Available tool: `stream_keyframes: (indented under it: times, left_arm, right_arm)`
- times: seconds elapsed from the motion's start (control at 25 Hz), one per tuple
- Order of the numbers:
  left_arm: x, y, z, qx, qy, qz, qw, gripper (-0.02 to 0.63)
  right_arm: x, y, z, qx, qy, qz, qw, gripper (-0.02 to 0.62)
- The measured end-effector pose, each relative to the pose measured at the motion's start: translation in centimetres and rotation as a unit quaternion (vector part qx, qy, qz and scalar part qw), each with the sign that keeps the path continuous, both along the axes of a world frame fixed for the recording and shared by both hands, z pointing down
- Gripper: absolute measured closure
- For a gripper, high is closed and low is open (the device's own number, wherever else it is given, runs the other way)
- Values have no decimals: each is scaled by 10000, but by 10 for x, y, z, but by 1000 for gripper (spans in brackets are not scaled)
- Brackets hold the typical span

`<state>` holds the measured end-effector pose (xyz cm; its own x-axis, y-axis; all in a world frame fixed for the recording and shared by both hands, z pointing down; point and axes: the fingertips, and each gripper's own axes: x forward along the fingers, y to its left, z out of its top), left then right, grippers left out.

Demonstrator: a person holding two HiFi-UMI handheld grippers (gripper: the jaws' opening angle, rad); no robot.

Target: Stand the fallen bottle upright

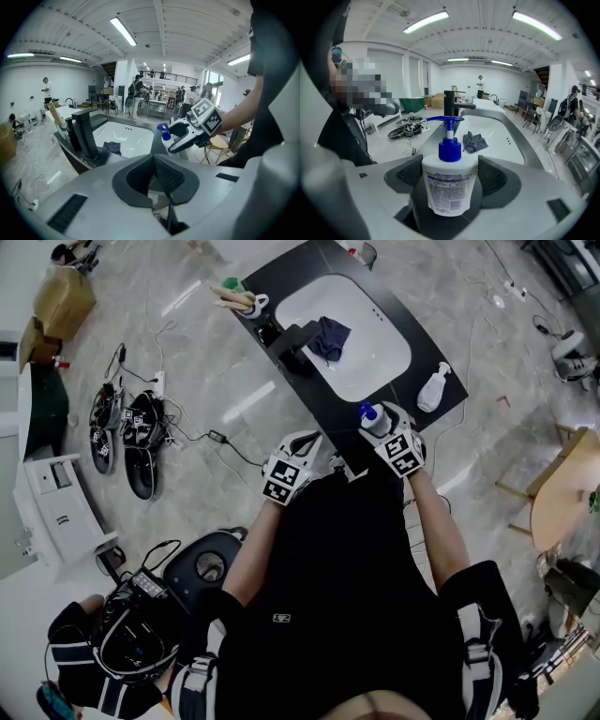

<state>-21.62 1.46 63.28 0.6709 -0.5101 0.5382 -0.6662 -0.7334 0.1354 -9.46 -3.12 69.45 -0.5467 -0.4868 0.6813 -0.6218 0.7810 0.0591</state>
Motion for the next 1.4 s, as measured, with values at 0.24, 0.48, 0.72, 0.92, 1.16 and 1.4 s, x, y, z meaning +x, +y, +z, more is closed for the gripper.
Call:
stream_keyframes:
  times: [0.24, 0.48, 0.72, 0.92, 1.16, 1.4]
  left_arm:
    - [-1, 3, 4, -33, -21, 22, 10000, 592]
    - [6, 6, 5, -50, -11, 143, 9999, 592]
    - [23, 1, 4, 19, 10, 341, 9994, 592]
    - [37, 0, 2, 6, 25, 423, 9991, 592]
    - [48, -1, -3, 38, 39, 509, 9987, 592]
    - [56, -2, -5, -14, 82, 415, 9991, 592]
  right_arm:
    - [16, 1, -9, -22, -226, 419, 9989, 195]
    - [31, 12, -13, -11, -318, 606, 9977, 195]
    - [38, 21, -10, 20, -263, 623, 9977, 195]
    - [43, 28, -10, -5, -230, 597, 9979, 195]
    - [44, 30, -7, 82, -191, 458, 9987, 196]
    - [54, 39, -19, 5, -389, 557, 9977, 196]
